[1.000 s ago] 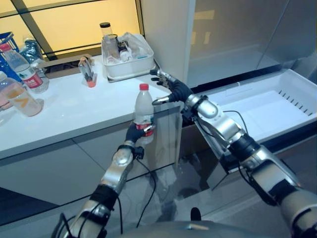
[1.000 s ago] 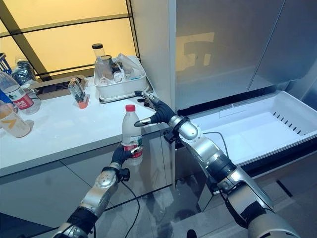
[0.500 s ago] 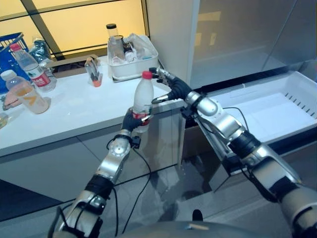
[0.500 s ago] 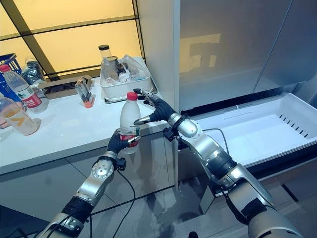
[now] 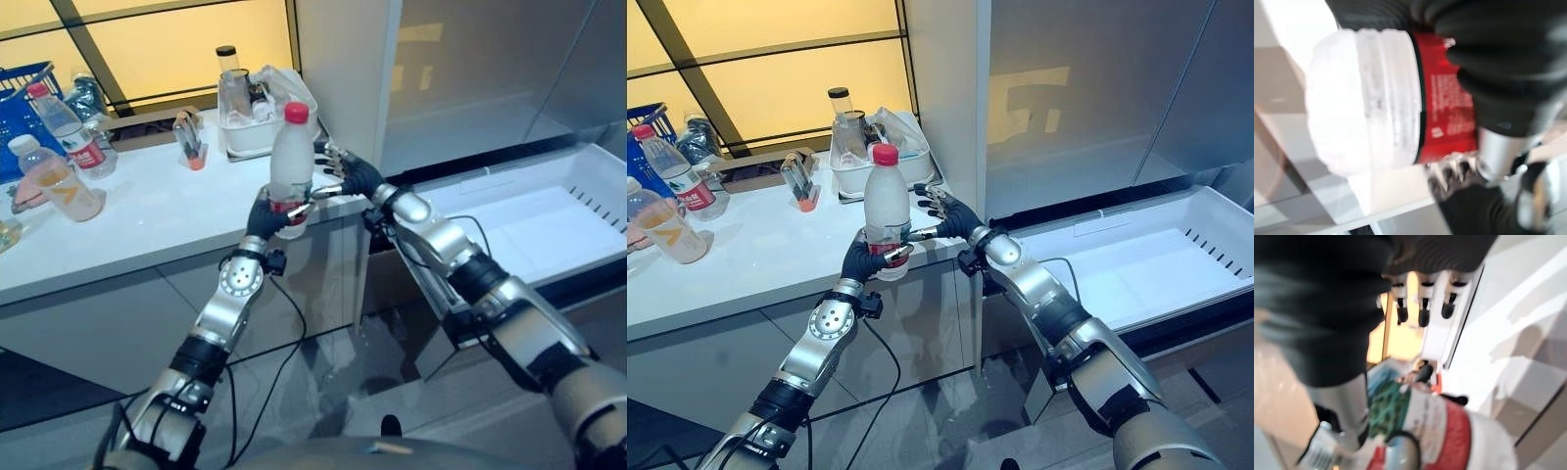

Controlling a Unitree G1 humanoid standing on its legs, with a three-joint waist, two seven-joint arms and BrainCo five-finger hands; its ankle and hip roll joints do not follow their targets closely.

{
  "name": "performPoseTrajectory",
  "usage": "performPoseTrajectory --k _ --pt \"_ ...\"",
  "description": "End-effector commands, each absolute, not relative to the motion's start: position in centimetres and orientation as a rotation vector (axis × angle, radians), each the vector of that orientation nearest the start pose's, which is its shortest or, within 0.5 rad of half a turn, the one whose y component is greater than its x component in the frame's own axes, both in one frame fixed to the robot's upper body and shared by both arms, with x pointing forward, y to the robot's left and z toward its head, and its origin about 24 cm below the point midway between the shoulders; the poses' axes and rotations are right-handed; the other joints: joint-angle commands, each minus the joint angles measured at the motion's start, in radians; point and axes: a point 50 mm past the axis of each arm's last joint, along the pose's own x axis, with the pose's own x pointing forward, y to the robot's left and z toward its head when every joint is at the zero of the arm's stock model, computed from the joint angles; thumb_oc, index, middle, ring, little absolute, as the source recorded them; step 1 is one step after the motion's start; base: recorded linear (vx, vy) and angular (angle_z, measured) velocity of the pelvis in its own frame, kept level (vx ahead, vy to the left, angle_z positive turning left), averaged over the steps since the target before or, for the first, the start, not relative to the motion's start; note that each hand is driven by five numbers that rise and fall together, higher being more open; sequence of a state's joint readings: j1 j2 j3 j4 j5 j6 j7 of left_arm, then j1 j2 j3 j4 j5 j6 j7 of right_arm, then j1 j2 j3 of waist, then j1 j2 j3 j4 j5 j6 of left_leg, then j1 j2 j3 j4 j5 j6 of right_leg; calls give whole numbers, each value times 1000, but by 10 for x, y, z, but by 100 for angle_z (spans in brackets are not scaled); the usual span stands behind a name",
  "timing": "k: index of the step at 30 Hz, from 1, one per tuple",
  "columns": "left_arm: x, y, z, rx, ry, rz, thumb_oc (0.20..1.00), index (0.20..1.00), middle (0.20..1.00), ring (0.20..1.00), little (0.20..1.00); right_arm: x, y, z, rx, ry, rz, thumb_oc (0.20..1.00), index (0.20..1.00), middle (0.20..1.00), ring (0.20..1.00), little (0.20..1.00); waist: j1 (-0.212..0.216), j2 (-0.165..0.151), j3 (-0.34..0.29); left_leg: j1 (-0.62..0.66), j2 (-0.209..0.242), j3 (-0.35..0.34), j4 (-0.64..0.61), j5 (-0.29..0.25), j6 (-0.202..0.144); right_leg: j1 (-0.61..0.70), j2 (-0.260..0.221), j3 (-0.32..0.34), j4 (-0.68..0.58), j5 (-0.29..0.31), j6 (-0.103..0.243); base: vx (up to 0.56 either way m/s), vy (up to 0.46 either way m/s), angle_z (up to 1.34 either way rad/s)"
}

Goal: Take the drinks into the refrigerator

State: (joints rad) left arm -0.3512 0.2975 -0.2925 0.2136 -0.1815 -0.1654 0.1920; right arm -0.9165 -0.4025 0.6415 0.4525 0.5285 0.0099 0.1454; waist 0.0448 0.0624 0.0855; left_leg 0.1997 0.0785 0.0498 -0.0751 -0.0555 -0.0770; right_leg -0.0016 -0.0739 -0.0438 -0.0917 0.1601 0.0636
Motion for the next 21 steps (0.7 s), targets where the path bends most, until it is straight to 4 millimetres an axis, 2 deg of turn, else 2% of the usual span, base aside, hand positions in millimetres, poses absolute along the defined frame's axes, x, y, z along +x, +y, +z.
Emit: performPoseTrajectory --k 1,5,9,16,21 --pt "312 118 174 59 -625 -209 200 200 200 200 200 377 -47 216 -256 -308 695 1000 1000 1000 1000 1000 25 -59 -52 -60 -71 -12 6 -1 52 105 -20 -41 80 -151 33 0 0 0" --pt "311 118 173 38 -625 -219 200 200 200 200 200 373 -38 224 -294 -344 736 1000 1000 1000 1000 1000 27 -60 -54 -58 -70 -8 6 -3 53 106 -21 -39 81 -152 33 0 0 0" --pt "311 117 169 31 -607 -214 200 200 200 200 200 371 -39 237 -230 -403 700 1000 1000 1000 1000 1000 26 -59 -55 -55 -71 -6 6 -5 55 109 -22 -37 81 -152 34 0 0 0" --pt "312 116 159 43 -565 -227 200 200 200 200 200 368 -34 241 -137 -412 713 1000 1000 1000 1000 1000 27 -60 -58 -51 -69 0 5 -5 55 114 -22 -33 72 -149 35 0 0 0" --pt "314 112 154 66 -536 -257 200 200 200 200 200 362 -17 248 -292 -432 792 1000 1000 1000 1000 1000 23 -60 -62 -46 -68 5 5 -6 55 116 -19 -27 70 -148 35 0 0 -2"
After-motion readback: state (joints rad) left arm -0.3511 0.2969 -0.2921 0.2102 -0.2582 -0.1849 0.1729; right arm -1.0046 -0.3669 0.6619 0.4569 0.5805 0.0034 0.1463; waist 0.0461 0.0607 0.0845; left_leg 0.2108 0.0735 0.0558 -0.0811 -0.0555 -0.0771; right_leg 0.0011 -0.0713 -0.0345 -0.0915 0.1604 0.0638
